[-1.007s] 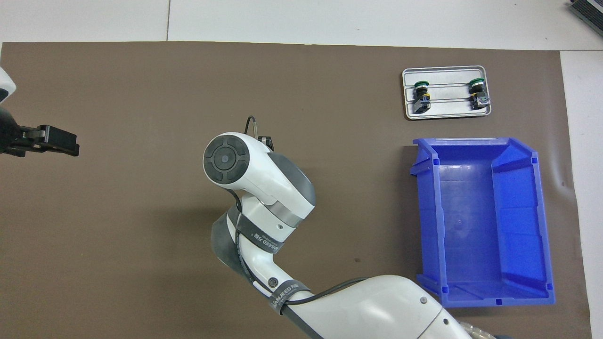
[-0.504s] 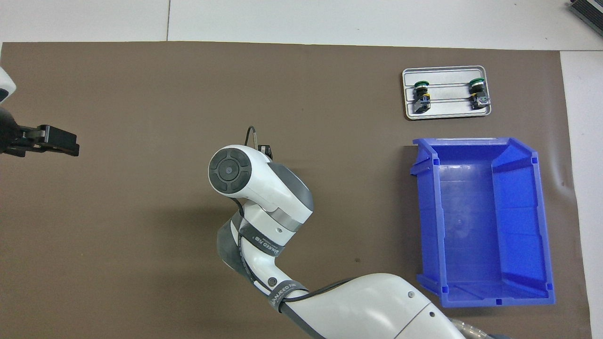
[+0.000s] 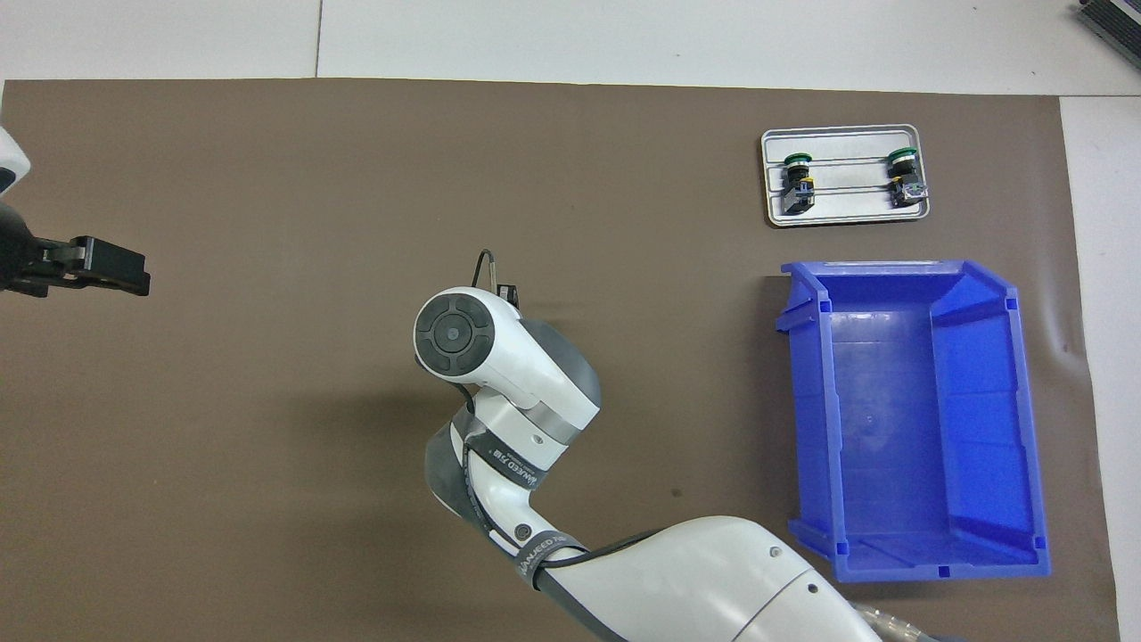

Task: Place and press button with both arms
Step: 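Carry the button to the table center and set it down with the right gripper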

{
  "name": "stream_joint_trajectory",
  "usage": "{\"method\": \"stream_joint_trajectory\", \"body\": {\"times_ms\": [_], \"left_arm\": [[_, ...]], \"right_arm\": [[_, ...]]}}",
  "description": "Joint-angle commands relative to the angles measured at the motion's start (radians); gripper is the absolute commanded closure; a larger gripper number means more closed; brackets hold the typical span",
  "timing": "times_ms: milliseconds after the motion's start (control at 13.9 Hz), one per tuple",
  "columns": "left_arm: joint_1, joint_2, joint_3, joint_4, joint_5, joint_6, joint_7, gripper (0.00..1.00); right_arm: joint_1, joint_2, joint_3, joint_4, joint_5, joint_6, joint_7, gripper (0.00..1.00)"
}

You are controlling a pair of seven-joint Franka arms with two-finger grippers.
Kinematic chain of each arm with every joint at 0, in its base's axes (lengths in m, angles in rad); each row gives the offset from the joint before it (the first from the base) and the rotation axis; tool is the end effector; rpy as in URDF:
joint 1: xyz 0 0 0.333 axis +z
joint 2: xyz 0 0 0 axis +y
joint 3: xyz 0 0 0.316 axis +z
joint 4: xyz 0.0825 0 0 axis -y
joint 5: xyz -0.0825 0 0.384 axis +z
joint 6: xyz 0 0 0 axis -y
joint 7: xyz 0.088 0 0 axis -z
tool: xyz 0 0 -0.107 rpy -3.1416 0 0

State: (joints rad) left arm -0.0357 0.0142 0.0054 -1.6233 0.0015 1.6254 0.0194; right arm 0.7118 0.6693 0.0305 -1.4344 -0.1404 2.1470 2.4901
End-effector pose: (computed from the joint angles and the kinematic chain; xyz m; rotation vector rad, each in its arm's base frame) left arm 0.5621 -0.0169 0.5965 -3.1389 0.0782 0.0190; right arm 0.5419 0.4834 0.3029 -2.0612 2.3014 -0.1523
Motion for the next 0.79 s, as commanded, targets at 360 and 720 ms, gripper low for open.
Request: {"method": "stream_joint_trajectory", "body": {"times_ms": [360, 720], "left_arm": [[0.008, -0.011, -0.007, -0.012, -0.003, -0.002, -0.004, 0.00], [-0.009, -0.013, -0.012, -0.012, -0.003, -0.001, -0.007, 0.00]], "right_arm": [[-0.031, -0.088, 0.012, -0.049, 0.047, 0.002, -0.051, 0.04], [-0.127, -0.285, 0.012, -0.193, 0.073, 0.005, -0.299, 0.03]]}}
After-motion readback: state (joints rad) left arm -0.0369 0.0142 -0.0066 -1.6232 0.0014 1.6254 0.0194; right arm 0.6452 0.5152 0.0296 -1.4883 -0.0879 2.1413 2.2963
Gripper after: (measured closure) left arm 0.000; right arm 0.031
